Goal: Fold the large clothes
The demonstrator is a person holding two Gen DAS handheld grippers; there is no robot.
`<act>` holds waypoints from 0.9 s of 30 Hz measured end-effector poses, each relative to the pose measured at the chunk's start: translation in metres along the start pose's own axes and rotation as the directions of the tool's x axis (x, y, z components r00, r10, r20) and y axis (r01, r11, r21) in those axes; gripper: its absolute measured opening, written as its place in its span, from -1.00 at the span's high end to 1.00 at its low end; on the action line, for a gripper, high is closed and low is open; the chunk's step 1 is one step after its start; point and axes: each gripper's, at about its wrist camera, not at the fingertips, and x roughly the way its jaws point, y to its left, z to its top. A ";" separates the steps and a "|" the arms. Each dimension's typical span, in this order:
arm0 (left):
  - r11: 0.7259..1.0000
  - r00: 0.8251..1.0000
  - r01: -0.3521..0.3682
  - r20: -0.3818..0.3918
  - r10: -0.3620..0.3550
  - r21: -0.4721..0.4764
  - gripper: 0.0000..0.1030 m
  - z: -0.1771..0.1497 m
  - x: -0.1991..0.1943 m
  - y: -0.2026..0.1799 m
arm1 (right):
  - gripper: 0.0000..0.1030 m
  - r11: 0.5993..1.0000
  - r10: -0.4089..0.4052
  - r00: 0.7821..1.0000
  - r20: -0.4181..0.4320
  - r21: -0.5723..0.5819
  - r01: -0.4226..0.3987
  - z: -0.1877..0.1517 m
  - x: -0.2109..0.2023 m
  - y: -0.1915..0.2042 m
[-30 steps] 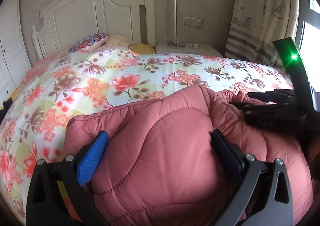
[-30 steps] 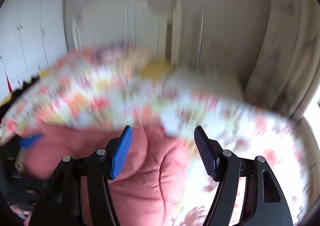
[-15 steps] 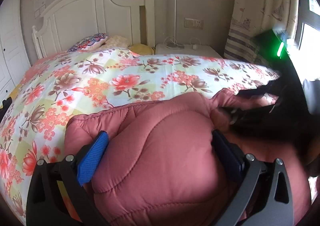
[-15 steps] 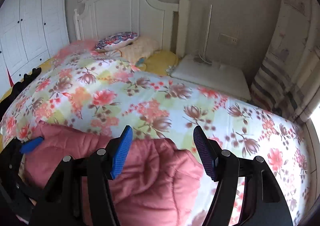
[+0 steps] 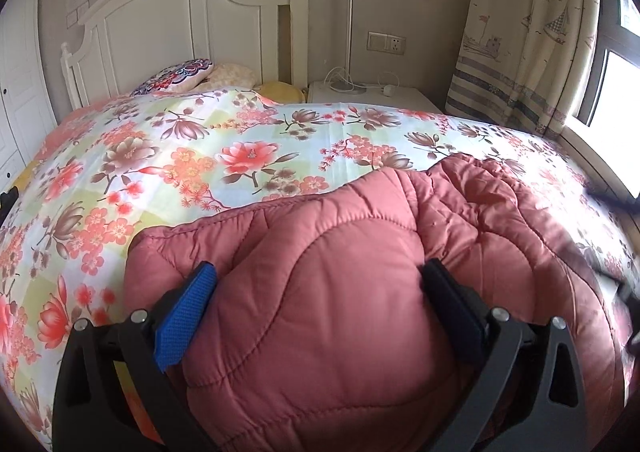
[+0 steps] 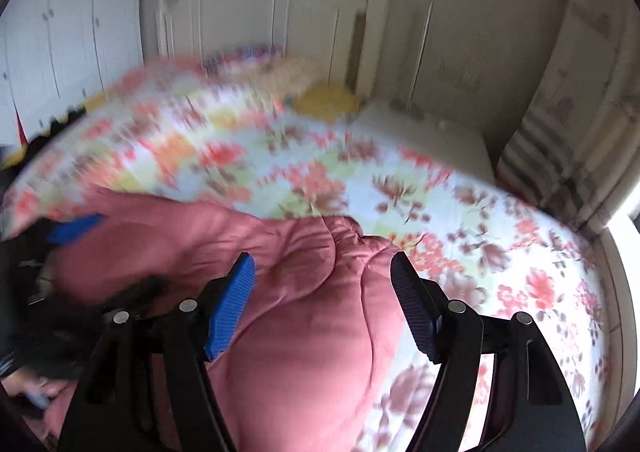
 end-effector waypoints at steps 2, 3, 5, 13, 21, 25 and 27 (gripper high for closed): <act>1.000 1.000 0.000 -0.012 0.000 0.001 -0.96 0.000 0.003 0.000 | -0.34 0.999 -0.004 1.000 -0.027 -0.047 0.003 -0.020 -0.005 0.013; 1.000 1.000 -0.001 -0.016 0.001 0.002 -0.96 0.000 0.003 0.000 | -0.33 0.995 -0.017 0.997 -0.079 -0.103 0.009 -0.031 0.006 0.024; 1.000 1.000 -0.004 -0.019 0.004 0.001 -0.96 0.001 0.004 -0.001 | -0.32 0.991 -0.036 0.996 -0.078 -0.132 0.026 -0.049 0.019 0.032; 0.999 0.999 0.025 -0.023 -0.025 -0.026 -0.96 0.001 0.005 0.004 | -0.31 0.979 -0.084 0.994 0.063 -0.179 0.094 -0.055 -0.052 0.062; 0.999 0.999 0.029 -0.028 -0.030 -0.035 -0.96 0.001 0.007 0.007 | -0.32 0.991 -0.057 0.998 0.016 -0.123 0.058 -0.091 -0.053 0.069; 0.999 0.999 0.029 -0.018 -0.029 -0.027 -0.96 0.000 0.005 0.005 | -0.34 0.989 -0.029 0.995 0.095 -0.144 0.043 -0.096 -0.081 0.083; 1.000 1.000 0.021 -0.017 -0.021 -0.022 -0.96 -0.001 0.004 0.003 | -0.43 0.986 0.003 1.000 0.031 -0.168 0.002 -0.114 -0.065 0.093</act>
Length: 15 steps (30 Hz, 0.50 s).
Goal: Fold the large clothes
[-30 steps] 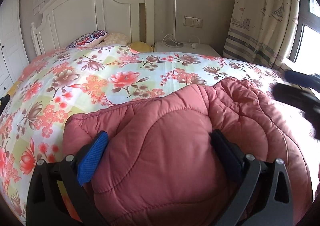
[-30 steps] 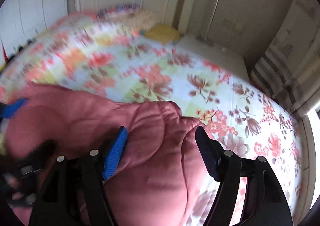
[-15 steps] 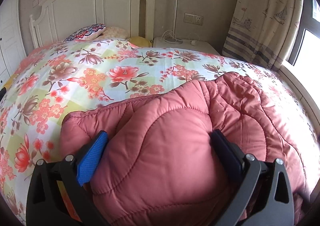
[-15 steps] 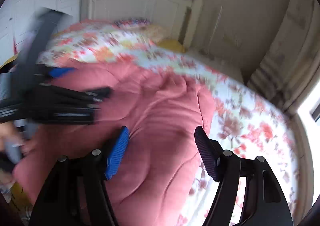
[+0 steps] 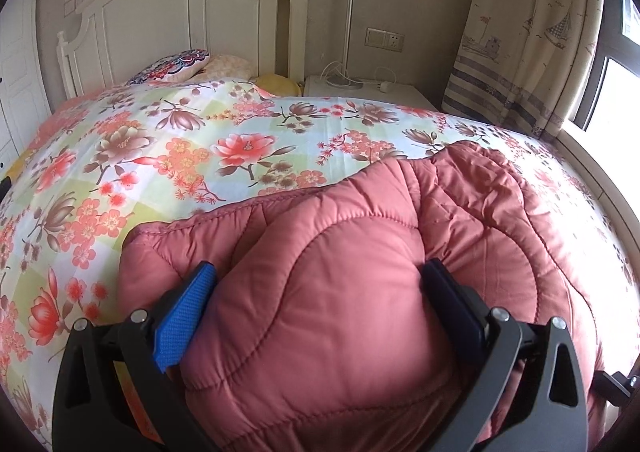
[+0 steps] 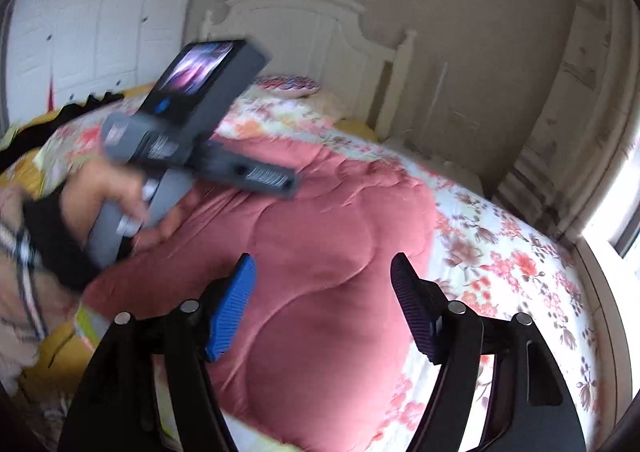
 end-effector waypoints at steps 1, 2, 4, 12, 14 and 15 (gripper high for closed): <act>1.000 1.000 -0.004 0.000 0.004 0.000 -0.96 0.000 0.000 0.000 | -0.44 1.000 -0.019 1.000 0.019 -0.009 0.019 -0.011 0.007 0.005; 1.000 1.000 -0.003 -0.002 0.003 -0.003 -0.96 0.000 0.000 0.001 | -0.44 0.999 -0.037 0.999 0.033 -0.030 0.038 -0.015 0.007 0.009; 1.000 1.000 0.002 -0.006 -0.002 -0.009 -0.96 0.001 0.001 0.003 | -0.44 0.998 -0.048 0.999 0.005 -0.035 0.049 -0.008 0.001 0.012; 1.000 1.000 0.020 0.022 -0.019 -0.020 -0.96 -0.005 -0.024 0.013 | -0.51 0.973 -0.031 0.998 0.047 -0.226 0.041 -0.021 0.000 0.082; 0.996 0.998 0.028 0.058 -0.023 -0.089 -0.96 -0.017 -0.047 0.028 | -0.51 0.967 -0.038 0.998 0.050 -0.249 0.050 -0.024 0.002 0.085; 0.989 0.997 0.060 0.064 -0.052 -0.132 -0.96 -0.024 -0.055 0.036 | -0.51 0.972 -0.017 0.999 0.034 -0.233 0.025 -0.022 0.000 0.081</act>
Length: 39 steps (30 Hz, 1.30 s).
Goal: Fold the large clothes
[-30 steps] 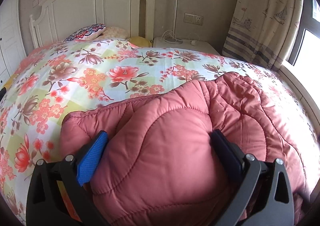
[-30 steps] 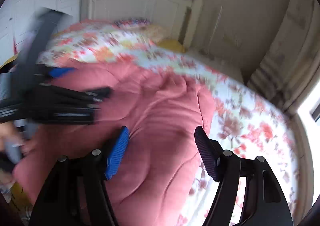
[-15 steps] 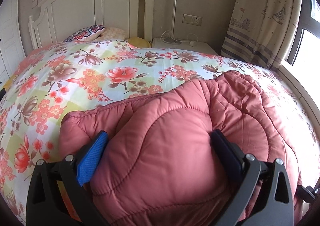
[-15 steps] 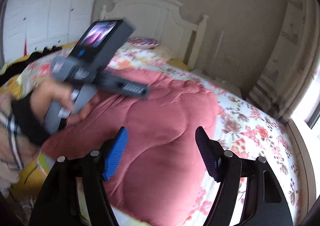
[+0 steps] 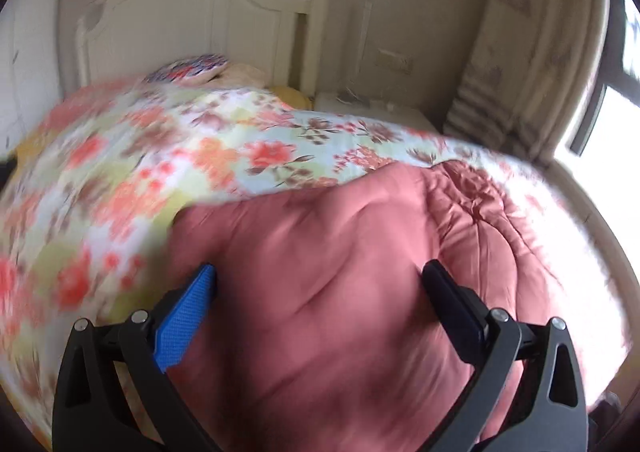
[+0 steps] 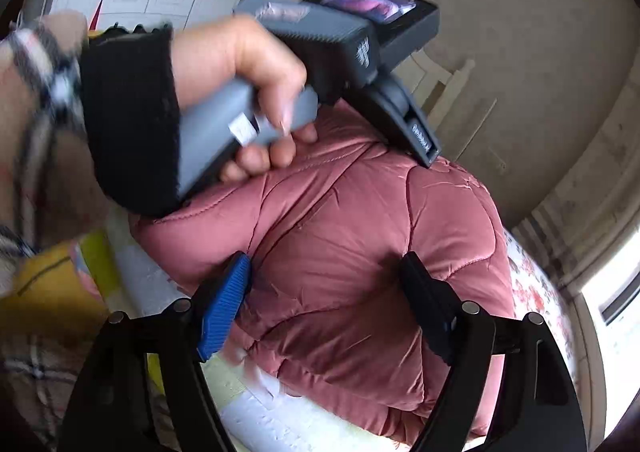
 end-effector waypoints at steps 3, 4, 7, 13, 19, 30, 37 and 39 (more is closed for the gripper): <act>0.992 0.997 0.082 -0.009 -0.083 -0.092 -0.96 -0.020 -0.017 0.019 | -0.53 0.999 0.024 1.000 -0.002 0.028 -0.024 -0.002 0.000 -0.006; 0.991 0.996 0.088 -0.018 -0.090 -0.104 -0.96 -0.025 -0.018 0.022 | -0.53 0.999 0.024 1.000 -0.001 0.032 -0.024 -0.003 -0.001 -0.007; 0.981 0.985 0.144 -0.075 -0.155 -0.131 -0.96 -0.044 -0.008 0.029 | -0.54 0.999 0.020 1.000 0.000 0.031 -0.020 -0.003 -0.005 -0.008; 0.956 0.964 0.213 -0.117 -0.239 -0.203 -0.96 -0.057 0.005 0.045 | -0.54 0.998 0.059 0.998 0.001 0.024 -0.059 0.000 -0.009 -0.012; 0.931 0.946 0.262 -0.123 -0.299 -0.254 -0.96 -0.060 0.012 0.054 | -0.79 0.890 0.237 0.956 0.174 0.356 -0.286 -0.008 -0.048 -0.111; 0.905 0.927 0.311 -0.120 -0.356 -0.290 -0.96 -0.069 0.017 0.058 | -0.91 0.463 0.536 0.835 0.126 0.783 -0.415 -0.067 0.040 -0.177; 0.835 0.843 0.461 -0.145 -0.518 -0.302 -0.54 -0.068 0.035 0.042 | -0.75 0.420 0.563 0.805 0.187 0.774 -0.474 -0.078 0.056 -0.169; 0.798 0.814 0.511 -0.120 -0.569 -0.319 -0.16 -0.066 0.036 0.039 | -0.46 0.461 0.523 0.827 0.207 0.748 -0.478 -0.076 0.047 -0.168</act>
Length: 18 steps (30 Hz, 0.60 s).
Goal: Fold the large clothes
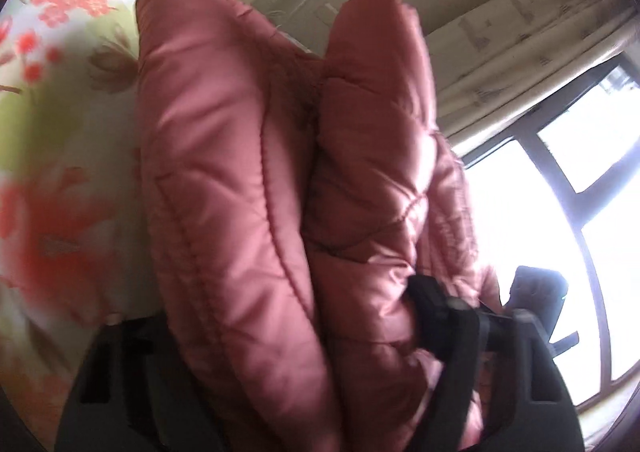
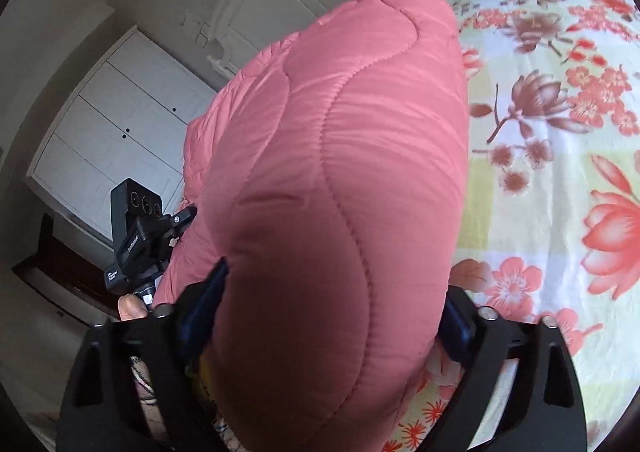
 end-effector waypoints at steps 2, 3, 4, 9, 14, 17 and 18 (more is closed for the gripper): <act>0.998 0.998 0.058 0.013 -0.058 -0.009 -0.01 0.004 0.004 -0.005 | -0.36 0.998 -0.023 0.998 0.061 -0.053 0.026 -0.001 -0.011 0.008; 0.997 0.997 0.076 0.017 -0.076 -0.008 0.03 0.010 0.010 -0.013 | -0.32 0.996 -0.034 0.995 0.097 -0.079 0.042 -0.001 -0.018 0.012; 0.997 0.996 0.082 0.021 -0.082 0.008 0.04 0.017 0.016 -0.023 | -0.30 0.994 -0.040 0.992 0.122 -0.096 0.052 0.000 -0.023 0.015; 0.990 0.995 0.092 0.034 -0.096 0.107 0.04 0.060 0.060 -0.085 | -0.25 0.976 -0.080 0.950 0.300 -0.168 0.135 0.018 -0.068 0.021; 0.986 0.999 0.041 -0.008 -0.040 0.163 0.01 0.093 0.143 -0.122 | -0.25 0.978 -0.121 0.902 0.414 -0.107 0.181 0.051 -0.111 -0.015; 0.994 0.992 -0.058 -0.102 0.067 0.091 -0.11 0.091 0.198 -0.103 | -0.24 0.978 -0.180 0.891 0.417 -0.024 0.209 0.072 -0.119 -0.051; 0.994 0.989 -0.089 -0.111 0.095 0.057 -0.31 0.086 0.213 -0.092 | -0.24 0.975 -0.208 0.893 0.400 0.008 0.223 0.076 -0.117 -0.065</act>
